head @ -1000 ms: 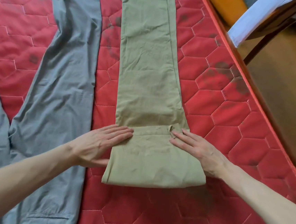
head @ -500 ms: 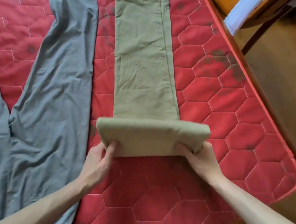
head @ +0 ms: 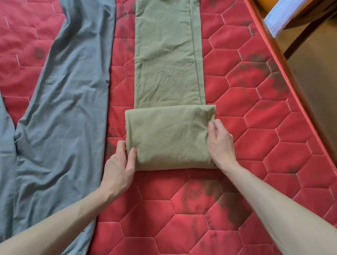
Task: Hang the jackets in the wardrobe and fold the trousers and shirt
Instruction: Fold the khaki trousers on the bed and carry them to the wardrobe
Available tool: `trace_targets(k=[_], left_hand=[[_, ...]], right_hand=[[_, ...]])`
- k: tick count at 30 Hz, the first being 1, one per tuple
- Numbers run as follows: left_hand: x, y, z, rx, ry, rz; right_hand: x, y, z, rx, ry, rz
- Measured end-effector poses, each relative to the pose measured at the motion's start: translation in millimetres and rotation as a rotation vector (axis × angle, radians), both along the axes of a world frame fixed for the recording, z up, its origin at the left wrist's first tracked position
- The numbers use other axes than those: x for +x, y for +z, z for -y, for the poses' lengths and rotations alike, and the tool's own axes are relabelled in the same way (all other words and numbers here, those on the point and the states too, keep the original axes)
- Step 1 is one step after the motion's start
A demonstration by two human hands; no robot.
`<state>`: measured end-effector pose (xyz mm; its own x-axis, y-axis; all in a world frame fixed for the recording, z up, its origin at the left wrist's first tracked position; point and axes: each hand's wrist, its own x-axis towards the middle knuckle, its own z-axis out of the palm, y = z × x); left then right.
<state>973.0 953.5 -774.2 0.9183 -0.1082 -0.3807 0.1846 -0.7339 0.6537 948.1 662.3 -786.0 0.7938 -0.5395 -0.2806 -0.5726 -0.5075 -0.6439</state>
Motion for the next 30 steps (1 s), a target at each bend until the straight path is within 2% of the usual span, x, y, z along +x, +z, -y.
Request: trace_targets(k=[3,4,6,8,10,12,14,16,23,30], left_hand=[[-0.5,6.0,12.0,0.027,0.104,-0.047],[-2.1,9.8,16.0,0.055,0.145,-0.028],[-6.0,17.1,24.4,0.211,0.120,0.150],[-6.2,22.0,31.6,0.276,-0.068,0.367],[-1.5,20.5,40.5,0.279,-0.331,0.476],[7.3,11.4,51.0,0.296,-0.503,0.488],[17.2,0.3,61.4,0.319,-0.589,0.480],[27.0,-10.1,68.4,0.339,-0.604,0.472],[38.7,-38.8,57.9,0.365,-0.632,0.532],[47.0,-40.3,54.6,0.317,-0.668,0.524]], right_hand=[[-1.0,1.8,-4.2,-0.115,-0.064,-0.105],[-2.1,4.9,-6.5,-0.173,-0.095,-0.088],[-4.0,11.8,-12.2,-0.313,-0.065,0.075],[-7.2,15.4,-17.6,-0.472,0.100,0.205],[-9.8,14.1,-24.7,-0.555,0.349,0.240],[-7.7,8.3,-33.9,-0.605,0.553,0.211],[-1.8,1.3,-47.4,-0.632,0.634,0.170],[5.3,-5.0,-58.2,-0.638,0.606,0.131],[0.4,-24.7,-58.4,-0.623,0.288,-0.044],[6.2,-29.7,-55.3,-0.563,0.317,-0.042]])
